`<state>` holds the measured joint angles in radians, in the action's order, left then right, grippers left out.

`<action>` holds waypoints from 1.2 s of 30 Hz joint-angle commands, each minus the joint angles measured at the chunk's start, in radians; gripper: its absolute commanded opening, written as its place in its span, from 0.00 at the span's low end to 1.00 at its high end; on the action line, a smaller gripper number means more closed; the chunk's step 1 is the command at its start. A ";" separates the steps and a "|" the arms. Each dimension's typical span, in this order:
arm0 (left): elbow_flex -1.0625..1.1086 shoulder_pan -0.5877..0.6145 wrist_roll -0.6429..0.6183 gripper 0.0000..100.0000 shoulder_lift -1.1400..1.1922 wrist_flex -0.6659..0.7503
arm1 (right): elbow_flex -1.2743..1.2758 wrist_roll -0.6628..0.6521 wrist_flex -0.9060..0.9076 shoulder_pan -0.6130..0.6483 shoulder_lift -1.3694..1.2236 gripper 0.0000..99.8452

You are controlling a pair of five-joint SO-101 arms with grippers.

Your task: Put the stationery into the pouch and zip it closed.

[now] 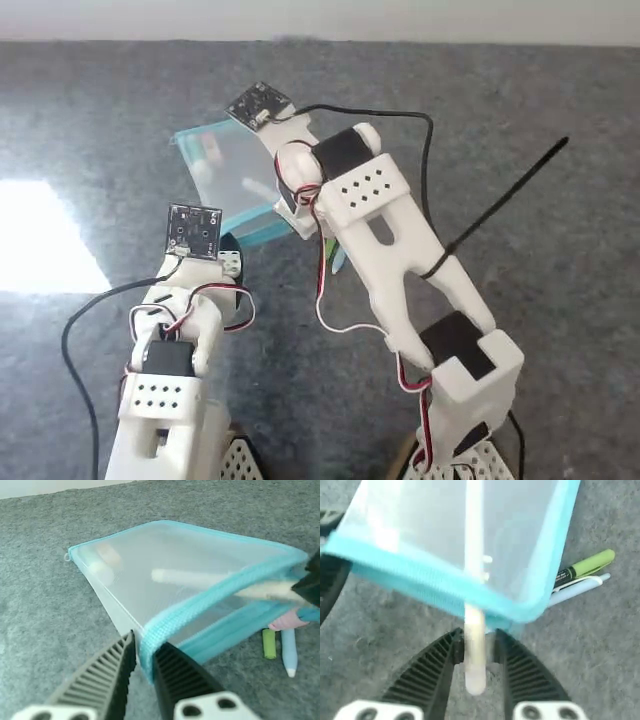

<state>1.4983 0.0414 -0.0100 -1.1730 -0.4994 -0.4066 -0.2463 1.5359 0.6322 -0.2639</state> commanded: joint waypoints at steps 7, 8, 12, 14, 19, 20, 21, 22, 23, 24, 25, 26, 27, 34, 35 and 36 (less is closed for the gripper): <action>-0.008 -0.006 0.006 0.01 -0.002 0.023 | -0.058 0.014 -0.015 0.001 0.059 0.43; -0.008 -0.006 0.006 0.01 -0.002 0.023 | -0.058 0.015 -0.010 0.001 0.084 0.42; -0.008 -0.005 0.006 0.01 -0.002 0.023 | -0.054 0.026 0.001 -0.002 0.234 0.37; -0.008 -0.005 0.006 0.01 -0.002 0.023 | -0.054 0.055 0.018 -0.031 0.320 0.37; -0.012 0.002 0.006 0.01 -0.002 0.023 | 0.098 0.066 -0.015 -0.133 0.513 0.37; -0.015 0.003 0.006 0.01 -0.003 0.023 | 0.172 0.063 -0.051 -0.142 0.552 0.37; -0.018 0.005 0.005 0.01 -0.003 0.023 | 0.259 0.061 -0.097 -0.151 0.590 0.37; -0.030 0.011 0.002 0.01 -0.003 0.020 | 0.354 0.061 -0.150 -0.160 0.630 0.37; -0.045 0.028 -0.002 0.01 -0.003 0.015 | 0.446 0.061 -0.205 -0.170 0.665 0.37; -0.067 0.046 -0.008 0.01 -0.003 0.005 | 0.543 0.064 -0.266 -0.179 0.697 0.36; -0.099 0.061 -0.028 0.01 -0.003 -0.020 | 0.635 0.069 -0.331 -0.191 0.722 0.36; -0.142 0.078 -0.054 0.01 -0.003 -0.055 | 0.724 0.071 -0.403 -0.205 0.736 0.36; -0.194 0.092 -0.078 0.01 -0.003 -0.103 | 0.801 0.074 -0.467 -0.219 0.743 0.36; -0.380 0.112 -0.158 0.01 -0.002 -0.255 | 1.033 0.184 -0.768 -0.271 0.657 0.36; -0.381 0.112 -0.160 0.01 -0.002 -0.253 | 1.033 0.184 -0.779 -0.271 0.636 0.36; -0.389 0.112 -0.167 0.01 -0.002 -0.253 | 1.030 0.187 -0.785 -0.266 0.613 0.36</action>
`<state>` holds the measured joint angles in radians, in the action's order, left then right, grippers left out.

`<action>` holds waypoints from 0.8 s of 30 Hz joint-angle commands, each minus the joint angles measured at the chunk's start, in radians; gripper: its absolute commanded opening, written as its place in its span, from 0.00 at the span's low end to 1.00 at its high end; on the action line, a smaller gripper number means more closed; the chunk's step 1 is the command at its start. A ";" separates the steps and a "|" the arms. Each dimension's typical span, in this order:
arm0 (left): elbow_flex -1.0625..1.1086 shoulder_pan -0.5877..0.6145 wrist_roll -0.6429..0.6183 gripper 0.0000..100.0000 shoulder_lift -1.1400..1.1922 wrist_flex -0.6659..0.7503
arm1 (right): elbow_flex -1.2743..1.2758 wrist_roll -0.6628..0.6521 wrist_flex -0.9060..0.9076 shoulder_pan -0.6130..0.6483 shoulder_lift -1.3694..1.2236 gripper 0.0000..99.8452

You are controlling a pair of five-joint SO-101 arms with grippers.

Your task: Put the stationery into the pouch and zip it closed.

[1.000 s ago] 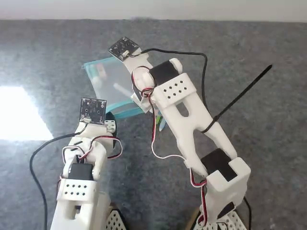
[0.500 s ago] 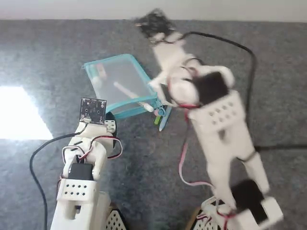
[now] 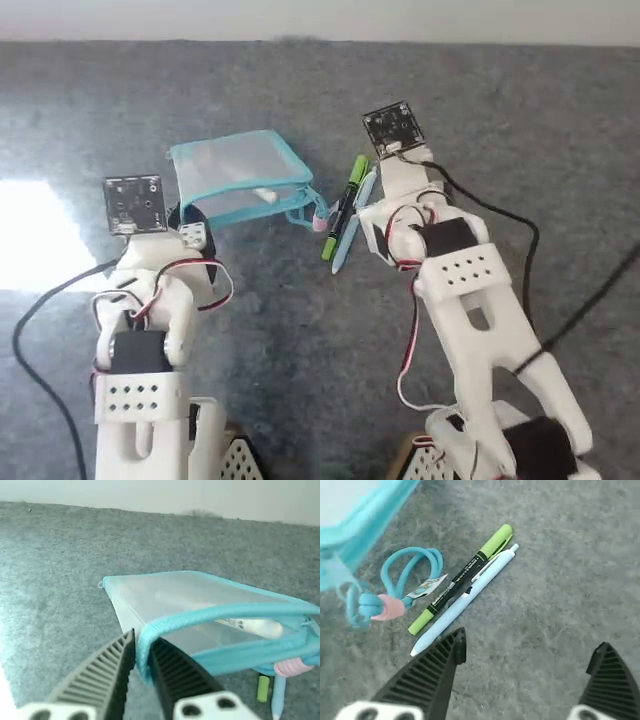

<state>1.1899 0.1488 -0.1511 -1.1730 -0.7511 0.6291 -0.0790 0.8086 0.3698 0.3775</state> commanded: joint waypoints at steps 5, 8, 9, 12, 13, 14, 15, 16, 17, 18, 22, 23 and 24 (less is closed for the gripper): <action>-0.074 0.025 -0.043 0.01 -0.002 0.005 | -0.008 0.023 -0.091 0.035 -0.105 0.36; -0.033 0.034 -0.041 0.01 -0.002 0.075 | -0.008 0.029 -0.091 0.065 -0.142 0.36; -0.016 0.043 -0.040 0.01 -0.002 0.098 | -0.011 0.049 -0.091 0.067 -0.151 0.36; 0.015 0.091 -0.038 0.01 -0.002 0.143 | -0.048 0.127 -0.097 0.071 -0.188 0.36; 0.021 0.110 -0.038 0.01 -0.002 0.147 | -0.061 0.149 -0.097 0.076 -0.203 0.36; 0.030 0.127 -0.038 0.01 -0.002 0.152 | -0.075 0.169 -0.097 0.081 -0.220 0.36; 0.039 0.140 -0.038 0.01 -0.002 0.153 | -0.087 0.189 -0.097 0.091 -0.237 0.36; 0.048 0.149 -0.038 0.01 -0.002 0.153 | -0.097 0.209 -0.097 0.101 -0.257 0.36; 0.054 0.153 -0.037 0.01 -0.002 0.153 | -0.106 0.226 -0.097 0.110 -0.278 0.36; 0.064 0.153 -0.037 0.01 -0.002 0.153 | -0.118 0.239 -0.097 0.117 -0.302 0.36; 0.081 0.147 -0.028 0.01 -0.003 0.155 | -0.187 0.244 -0.088 0.127 -0.404 0.36; 0.084 0.147 -0.017 0.01 -0.003 0.155 | -0.201 0.244 -0.088 0.125 -0.427 0.36; 0.085 0.147 -0.014 0.01 -0.003 0.155 | -0.212 0.244 -0.088 0.125 -0.449 0.36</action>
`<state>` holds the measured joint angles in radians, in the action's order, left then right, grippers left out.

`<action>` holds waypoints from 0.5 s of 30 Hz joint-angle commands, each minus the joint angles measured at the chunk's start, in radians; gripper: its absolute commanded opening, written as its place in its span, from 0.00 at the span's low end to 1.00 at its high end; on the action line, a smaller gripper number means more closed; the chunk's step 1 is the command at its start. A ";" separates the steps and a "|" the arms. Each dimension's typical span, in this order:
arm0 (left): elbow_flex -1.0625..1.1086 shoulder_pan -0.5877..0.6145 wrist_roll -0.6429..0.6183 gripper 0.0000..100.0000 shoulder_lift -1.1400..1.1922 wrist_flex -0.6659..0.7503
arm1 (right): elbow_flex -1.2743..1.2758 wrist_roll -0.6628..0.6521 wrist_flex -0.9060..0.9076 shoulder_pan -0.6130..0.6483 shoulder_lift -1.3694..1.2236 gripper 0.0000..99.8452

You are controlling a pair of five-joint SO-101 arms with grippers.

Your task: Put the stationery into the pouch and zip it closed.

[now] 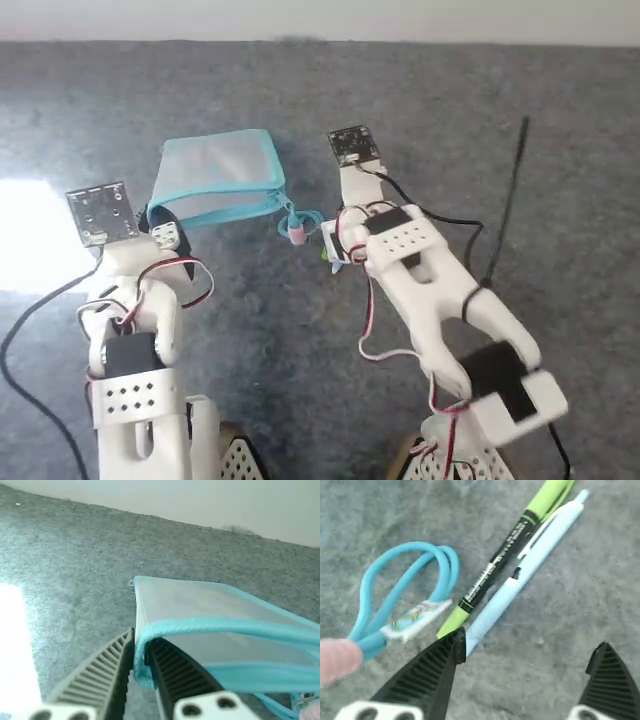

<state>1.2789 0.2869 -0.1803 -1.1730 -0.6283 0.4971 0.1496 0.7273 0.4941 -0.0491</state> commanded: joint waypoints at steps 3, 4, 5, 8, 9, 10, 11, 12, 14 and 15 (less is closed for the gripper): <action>0.012 0.009 0.020 0.01 -0.003 0.057 | -0.107 0.018 -0.007 0.002 -0.071 0.36; 0.019 0.009 0.020 0.01 -0.003 0.072 | -0.114 0.018 -0.005 0.002 -0.082 0.36; 0.027 0.009 0.020 0.01 -0.003 0.086 | -0.118 0.017 -0.005 0.001 -0.091 0.36; 0.033 0.009 0.020 0.01 -0.003 0.094 | -0.120 0.015 -0.005 -0.013 -0.113 0.36; 0.033 0.009 0.020 0.01 -0.003 0.094 | -0.120 0.015 -0.005 -0.018 -0.119 0.36; 0.033 0.009 0.020 0.01 -0.003 0.094 | -0.120 0.015 -0.005 -0.021 -0.122 0.36; 0.033 0.009 0.020 0.01 -0.003 0.094 | -0.117 0.015 -0.004 -0.021 -0.128 0.36; 0.033 0.009 0.020 0.01 -0.003 0.092 | -0.115 0.015 -0.002 -0.021 -0.133 0.36; 0.033 0.008 0.020 0.01 -0.003 0.092 | -0.120 0.015 0.028 -0.021 -0.147 0.36; 0.033 0.008 0.020 0.01 -0.003 0.092 | -0.120 0.015 0.038 -0.021 -0.151 0.36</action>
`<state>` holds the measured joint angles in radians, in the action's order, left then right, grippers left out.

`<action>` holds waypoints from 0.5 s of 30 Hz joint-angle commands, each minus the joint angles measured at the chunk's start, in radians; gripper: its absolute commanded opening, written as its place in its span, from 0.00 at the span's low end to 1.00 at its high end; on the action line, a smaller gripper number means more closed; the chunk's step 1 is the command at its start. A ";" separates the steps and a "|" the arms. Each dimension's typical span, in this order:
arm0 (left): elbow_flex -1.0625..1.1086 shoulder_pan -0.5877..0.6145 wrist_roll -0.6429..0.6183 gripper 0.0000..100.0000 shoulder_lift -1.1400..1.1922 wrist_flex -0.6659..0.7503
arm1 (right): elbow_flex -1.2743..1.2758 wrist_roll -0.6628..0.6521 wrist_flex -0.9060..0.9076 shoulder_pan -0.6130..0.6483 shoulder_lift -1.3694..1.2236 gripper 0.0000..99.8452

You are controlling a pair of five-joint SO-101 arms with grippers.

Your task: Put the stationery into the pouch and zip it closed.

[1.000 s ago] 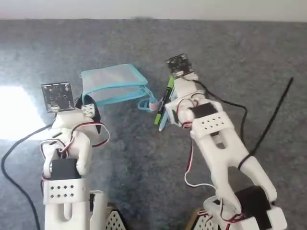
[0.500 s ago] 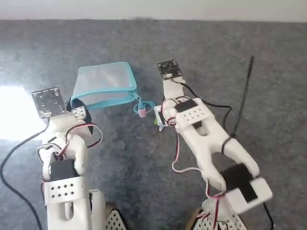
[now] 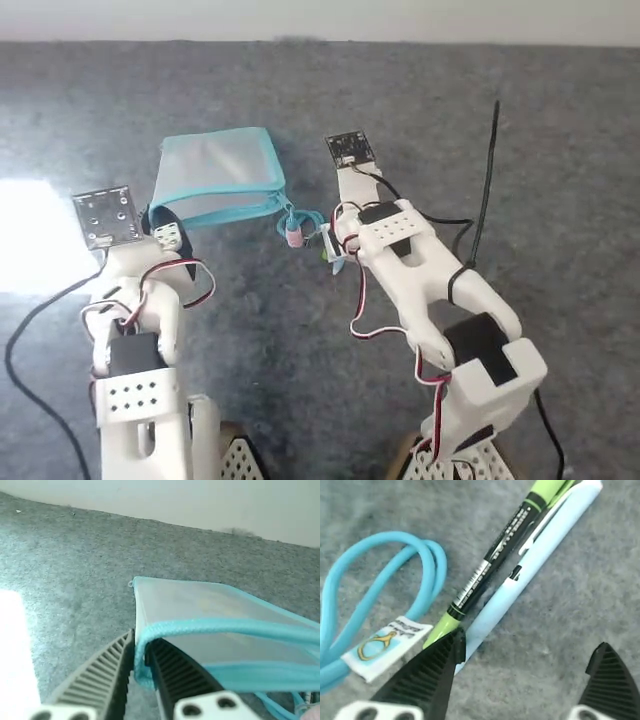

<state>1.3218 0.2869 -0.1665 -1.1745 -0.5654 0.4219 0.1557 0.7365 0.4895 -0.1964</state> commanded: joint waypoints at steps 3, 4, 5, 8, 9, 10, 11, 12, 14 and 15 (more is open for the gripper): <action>-0.008 0.008 0.006 0.01 -0.002 0.029 | -0.044 0.009 0.039 -0.016 -0.015 0.34; -0.007 0.008 0.006 0.01 -0.002 0.029 | -0.044 0.009 0.041 -0.016 -0.016 0.31; -0.001 0.008 0.006 0.01 -0.002 0.029 | -0.044 0.009 0.041 -0.016 -0.016 0.28; -0.001 0.008 0.006 0.01 -0.002 0.029 | -0.044 0.014 0.035 -0.016 -0.015 0.18; -0.001 0.008 0.006 0.01 -0.002 0.029 | -0.044 0.014 0.035 -0.016 -0.013 0.16; -0.001 0.008 0.006 0.01 -0.002 0.029 | -0.044 0.015 0.035 -0.016 -0.008 0.15; -0.001 0.008 0.006 0.01 -0.002 0.029 | -0.048 0.015 0.039 -0.016 -0.007 0.15; -0.001 0.006 0.006 0.01 -0.002 0.031 | -0.057 0.018 0.048 -0.016 -0.007 0.16; -0.001 0.006 0.006 0.01 -0.002 0.031 | -0.092 0.048 0.120 -0.027 -0.007 0.19; -0.001 0.006 0.006 0.01 -0.002 0.031 | -0.115 0.069 0.157 -0.035 -0.008 0.20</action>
<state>1.3295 0.2869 -0.1665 -1.1745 -0.5654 0.3759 0.1803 0.8040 0.4849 -0.2163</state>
